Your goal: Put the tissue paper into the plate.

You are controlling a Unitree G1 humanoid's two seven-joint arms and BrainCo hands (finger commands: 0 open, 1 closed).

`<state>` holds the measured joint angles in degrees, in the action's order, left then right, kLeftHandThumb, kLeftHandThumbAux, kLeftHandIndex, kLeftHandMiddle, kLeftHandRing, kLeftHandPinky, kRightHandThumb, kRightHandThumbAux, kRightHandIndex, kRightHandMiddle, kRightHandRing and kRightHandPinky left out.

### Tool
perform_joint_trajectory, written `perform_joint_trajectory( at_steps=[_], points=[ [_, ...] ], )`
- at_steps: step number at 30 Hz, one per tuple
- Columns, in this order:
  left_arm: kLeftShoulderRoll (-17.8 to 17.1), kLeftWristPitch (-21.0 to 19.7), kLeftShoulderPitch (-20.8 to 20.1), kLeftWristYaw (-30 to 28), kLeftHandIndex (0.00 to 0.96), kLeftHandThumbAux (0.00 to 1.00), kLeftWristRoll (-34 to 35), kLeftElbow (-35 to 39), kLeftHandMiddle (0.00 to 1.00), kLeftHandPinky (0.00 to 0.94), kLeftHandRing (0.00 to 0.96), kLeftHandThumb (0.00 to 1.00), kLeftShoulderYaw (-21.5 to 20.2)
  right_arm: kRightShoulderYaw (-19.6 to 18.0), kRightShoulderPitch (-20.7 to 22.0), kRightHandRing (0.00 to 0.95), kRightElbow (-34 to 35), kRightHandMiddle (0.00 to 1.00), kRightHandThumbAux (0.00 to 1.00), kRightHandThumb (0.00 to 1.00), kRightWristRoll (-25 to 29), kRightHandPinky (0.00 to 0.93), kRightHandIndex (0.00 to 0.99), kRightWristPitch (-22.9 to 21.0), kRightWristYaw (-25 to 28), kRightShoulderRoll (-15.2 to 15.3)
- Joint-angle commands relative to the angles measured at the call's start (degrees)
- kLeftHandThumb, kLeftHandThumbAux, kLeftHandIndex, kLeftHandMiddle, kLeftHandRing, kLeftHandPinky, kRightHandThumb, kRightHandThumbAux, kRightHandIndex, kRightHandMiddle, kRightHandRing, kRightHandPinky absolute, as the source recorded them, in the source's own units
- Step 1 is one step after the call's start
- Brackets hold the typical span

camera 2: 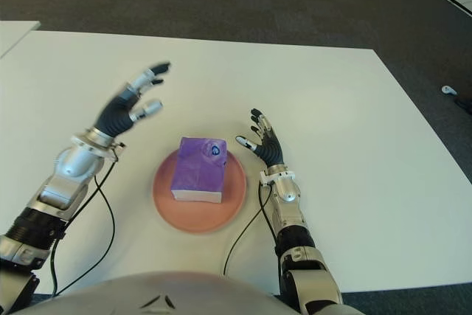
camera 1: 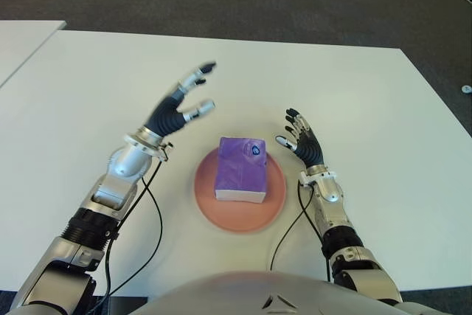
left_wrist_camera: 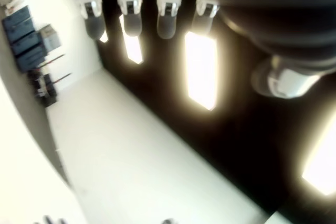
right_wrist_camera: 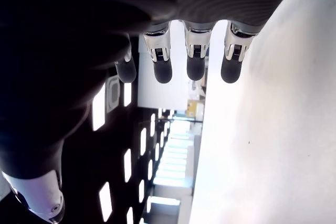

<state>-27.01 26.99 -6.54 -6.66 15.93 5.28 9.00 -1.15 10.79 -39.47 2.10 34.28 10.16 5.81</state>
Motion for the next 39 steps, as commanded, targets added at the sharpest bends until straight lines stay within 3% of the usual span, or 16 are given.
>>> perform_joint_trajectory(
  at_steps=[1,7,13,22,39],
  points=[
    [1.9,-4.3,4.9,-2.4,0.000,0.334,5.7,-1.7,0.000,0.000,0.000,0.001,-6.0,1.0,-8.8,0.000,-5.7,0.000,0.677,0.000,-0.3,0.000,0.000,-6.5,0.1,-2.5],
    [5.5,-3.7,3.2,-0.5,0.000,0.406,1.0,-8.2,0.000,0.000,0.000,0.000,-9.2,0.8,-9.0,0.000,-4.9,0.000,0.688,0.000,-0.2,0.000,0.000,-7.7,-0.7,-2.8],
    [8.5,-1.6,4.1,0.9,0.000,0.478,-2.7,-13.4,0.000,0.000,0.000,0.000,-12.1,0.7,-9.6,0.000,-4.4,0.000,0.696,0.000,-0.1,0.000,0.000,-7.2,-0.6,-2.8],
    [13.6,3.3,3.8,8.0,0.000,0.527,-12.7,-21.2,0.000,0.000,0.000,0.000,-13.8,0.4,-9.2,0.000,-5.2,0.000,0.690,0.012,0.4,0.000,0.000,-6.8,0.7,-2.4],
    [17.1,5.6,5.2,13.6,0.000,0.454,-21.6,-30.3,0.000,0.000,0.000,0.000,-13.1,0.3,-10.0,0.000,-2.8,0.000,0.694,0.000,0.6,0.000,0.000,-9.3,0.0,-3.1]
  ],
)
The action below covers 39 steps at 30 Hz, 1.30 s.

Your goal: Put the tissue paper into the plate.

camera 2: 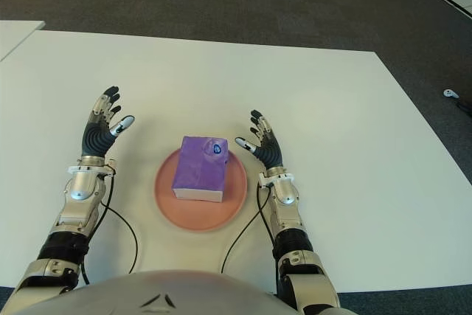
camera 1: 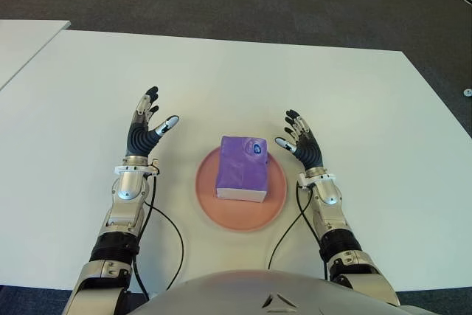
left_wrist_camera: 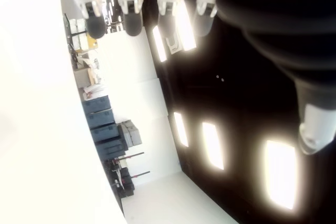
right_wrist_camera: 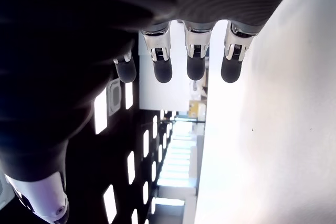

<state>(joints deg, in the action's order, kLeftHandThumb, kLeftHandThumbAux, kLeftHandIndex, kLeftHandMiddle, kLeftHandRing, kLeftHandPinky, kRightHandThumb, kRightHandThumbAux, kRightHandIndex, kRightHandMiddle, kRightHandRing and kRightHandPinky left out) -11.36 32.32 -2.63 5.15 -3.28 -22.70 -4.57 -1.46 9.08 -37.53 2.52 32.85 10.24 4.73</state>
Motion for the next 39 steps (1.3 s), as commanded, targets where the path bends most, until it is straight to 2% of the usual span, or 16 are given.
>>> perform_joint_trajectory(
  at_steps=[1,7,19,23,26,33,39],
  points=[
    [1.5,0.2,1.3,2.0,0.000,0.451,-2.7,-2.6,0.000,0.000,0.000,0.000,0.6,0.6,-8.4,0.000,-4.6,0.000,0.691,0.000,0.1,0.000,0.000,-7.9,-0.1,-2.0],
    [2.5,-0.7,1.4,2.7,0.000,0.448,-3.3,-3.8,0.000,0.000,0.000,0.000,0.9,0.6,-8.9,0.000,-3.7,0.000,0.675,0.000,-0.1,0.000,0.000,-8.3,-0.1,-1.6],
    [3.5,0.2,1.1,2.5,0.000,0.446,-3.1,-6.8,0.000,0.000,0.000,0.000,1.0,0.3,-8.9,0.000,-3.3,0.000,0.659,0.000,-0.2,0.000,0.000,-9.9,-1.1,-1.6],
    [3.8,0.3,1.4,1.8,0.000,0.441,-2.6,-6.9,0.000,0.000,0.000,0.000,1.2,0.4,-9.8,0.000,-0.2,0.000,0.671,0.000,-0.1,0.000,0.000,-10.6,-2.4,-2.3],
    [4.3,0.6,2.1,1.7,0.000,0.437,-2.5,-6.5,0.000,0.000,0.000,0.000,1.5,0.5,-10.9,0.000,2.4,0.000,0.671,0.000,-0.5,0.000,0.000,-10.7,-4.0,-2.9],
    [5.1,-1.2,4.3,0.1,0.000,0.437,-1.0,-4.3,0.000,0.000,0.000,0.000,2.0,0.2,-11.3,0.000,3.7,0.000,0.645,0.000,-1.3,0.000,0.000,-10.7,-7.2,-3.5],
    [5.4,-3.1,7.8,-1.8,0.000,0.439,0.3,-1.4,0.000,0.000,0.000,0.000,2.1,-0.8,-10.0,0.000,2.0,0.000,0.630,0.002,-1.1,0.000,0.000,-10.3,-9.8,-3.9]
  ],
)
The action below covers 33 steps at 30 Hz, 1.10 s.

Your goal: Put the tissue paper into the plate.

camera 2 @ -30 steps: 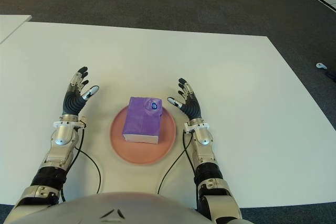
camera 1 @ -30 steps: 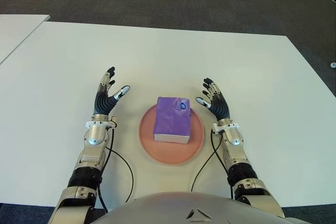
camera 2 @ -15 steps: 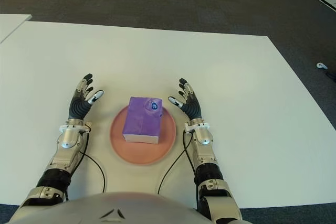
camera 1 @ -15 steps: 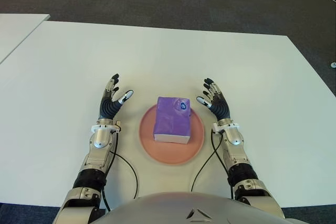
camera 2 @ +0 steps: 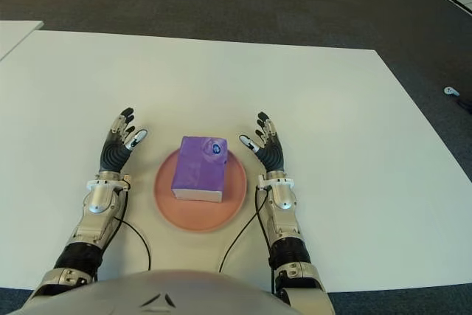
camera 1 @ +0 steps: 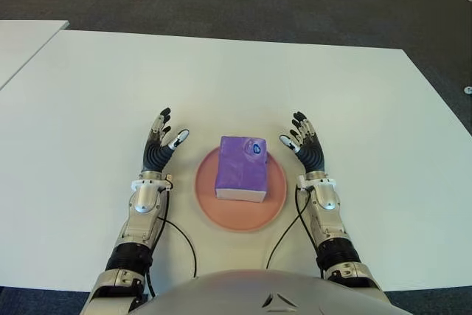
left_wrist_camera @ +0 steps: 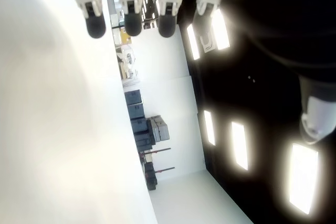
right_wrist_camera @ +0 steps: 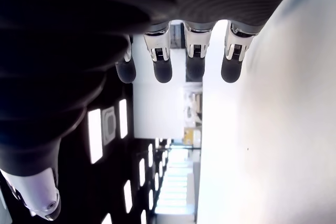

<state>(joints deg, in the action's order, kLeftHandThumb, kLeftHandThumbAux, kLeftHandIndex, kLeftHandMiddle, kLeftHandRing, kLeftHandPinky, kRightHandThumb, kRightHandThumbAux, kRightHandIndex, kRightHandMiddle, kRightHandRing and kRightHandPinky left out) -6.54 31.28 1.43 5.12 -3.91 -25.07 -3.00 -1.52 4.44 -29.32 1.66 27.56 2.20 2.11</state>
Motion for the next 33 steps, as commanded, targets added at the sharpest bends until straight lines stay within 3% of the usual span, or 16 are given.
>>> perform_joint_trajectory(
  at_steps=[1,10,18,27,33],
  points=[
    [0.6,-2.4,4.3,-2.1,0.000,0.434,1.1,1.3,0.000,0.000,0.000,0.000,0.5,-1.0,-5.0,0.000,-6.8,0.000,0.630,0.005,-0.2,0.000,0.000,-4.8,-2.1,-1.3],
    [1.1,-6.0,5.6,-3.4,0.000,0.408,1.5,3.3,0.000,0.000,0.000,0.000,0.5,-2.0,-4.3,0.000,-8.5,0.000,0.646,0.019,-0.3,0.000,0.000,-1.2,-3.9,-2.1],
    [2.3,-6.8,6.1,-2.5,0.000,0.415,1.5,4.1,0.000,0.000,0.000,0.000,0.6,-2.9,-2.2,0.000,-13.6,0.000,0.653,0.026,0.0,0.000,0.000,4.7,-3.6,-1.8],
    [3.6,-6.3,6.2,-1.5,0.000,0.421,0.9,3.8,0.000,0.000,0.000,0.000,0.4,-4.3,-1.1,0.000,-16.3,0.000,0.656,0.041,0.4,0.000,0.000,7.2,-3.3,-2.0],
    [3.9,-5.7,5.8,-1.2,0.000,0.410,0.3,3.3,0.000,0.000,0.000,0.000,0.2,-4.7,-0.5,0.000,-16.5,0.000,0.658,0.048,0.2,0.000,0.000,6.5,-3.5,-2.0]
  ],
)
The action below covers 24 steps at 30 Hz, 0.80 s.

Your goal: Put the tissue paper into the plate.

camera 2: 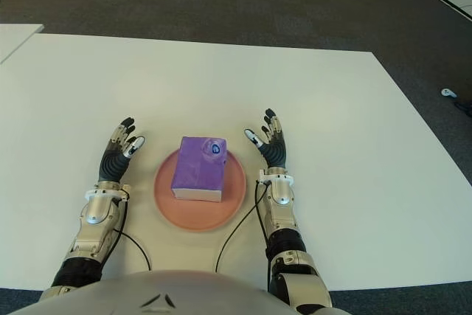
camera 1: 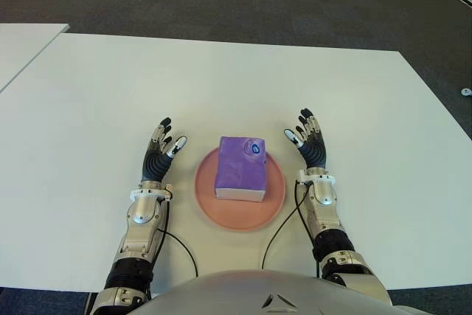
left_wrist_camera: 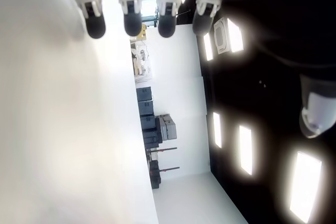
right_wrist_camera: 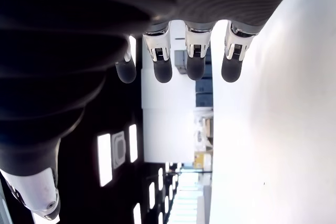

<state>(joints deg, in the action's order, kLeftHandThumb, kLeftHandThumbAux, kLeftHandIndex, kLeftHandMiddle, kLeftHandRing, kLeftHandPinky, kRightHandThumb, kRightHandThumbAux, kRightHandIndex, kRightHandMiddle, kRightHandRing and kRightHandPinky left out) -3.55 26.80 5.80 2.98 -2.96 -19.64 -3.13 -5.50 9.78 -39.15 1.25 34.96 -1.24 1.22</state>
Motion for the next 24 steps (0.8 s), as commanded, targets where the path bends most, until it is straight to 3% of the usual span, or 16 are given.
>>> perform_joint_trajectory(
  at_steps=[1,15,24],
  points=[
    [0.9,-1.1,1.4,0.9,0.000,0.409,-0.8,-2.1,0.000,0.000,0.000,0.000,0.4,-0.7,-6.0,0.000,-6.4,0.000,0.659,0.049,0.7,0.000,0.000,-1.2,0.1,-1.0],
    [0.7,-0.2,1.4,1.0,0.000,0.413,-1.0,-2.4,0.000,0.000,0.000,0.000,0.3,0.0,-7.6,0.000,-2.6,0.000,0.667,0.026,-0.4,0.000,0.000,-4.4,-0.3,-0.8],
    [0.6,0.9,1.3,0.9,0.000,0.418,-0.7,-2.9,0.000,0.000,0.000,0.000,0.0,1.4,-10.4,0.000,2.4,0.000,0.618,0.056,-0.9,0.000,0.000,-6.6,0.3,-0.9]
  ],
)
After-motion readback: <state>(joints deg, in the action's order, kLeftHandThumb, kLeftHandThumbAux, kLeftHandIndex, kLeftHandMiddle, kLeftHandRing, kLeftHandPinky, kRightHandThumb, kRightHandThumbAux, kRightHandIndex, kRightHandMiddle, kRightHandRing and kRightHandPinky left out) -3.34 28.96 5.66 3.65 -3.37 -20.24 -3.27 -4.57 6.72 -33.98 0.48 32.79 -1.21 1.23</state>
